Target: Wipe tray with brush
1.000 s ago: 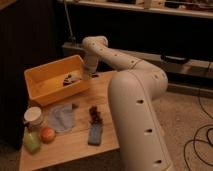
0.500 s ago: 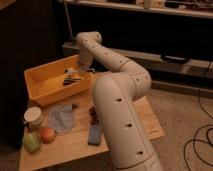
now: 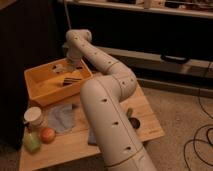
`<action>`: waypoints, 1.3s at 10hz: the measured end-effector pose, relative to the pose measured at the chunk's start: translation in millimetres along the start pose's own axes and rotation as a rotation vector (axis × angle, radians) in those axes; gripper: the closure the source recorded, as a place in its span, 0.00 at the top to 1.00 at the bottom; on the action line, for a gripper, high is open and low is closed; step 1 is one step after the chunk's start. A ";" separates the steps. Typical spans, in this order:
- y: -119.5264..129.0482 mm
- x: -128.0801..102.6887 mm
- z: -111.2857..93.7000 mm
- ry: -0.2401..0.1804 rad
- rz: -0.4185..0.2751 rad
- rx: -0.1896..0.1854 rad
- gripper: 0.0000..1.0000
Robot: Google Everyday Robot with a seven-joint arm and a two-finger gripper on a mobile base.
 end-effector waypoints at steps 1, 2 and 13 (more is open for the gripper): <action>16.5 -14.3 -1.1 -0.031 -0.028 -0.014 0.00; 32.5 -24.8 -1.6 -0.054 -0.052 -0.031 0.00; 116.7 33.9 0.7 -0.007 -0.095 -0.159 0.00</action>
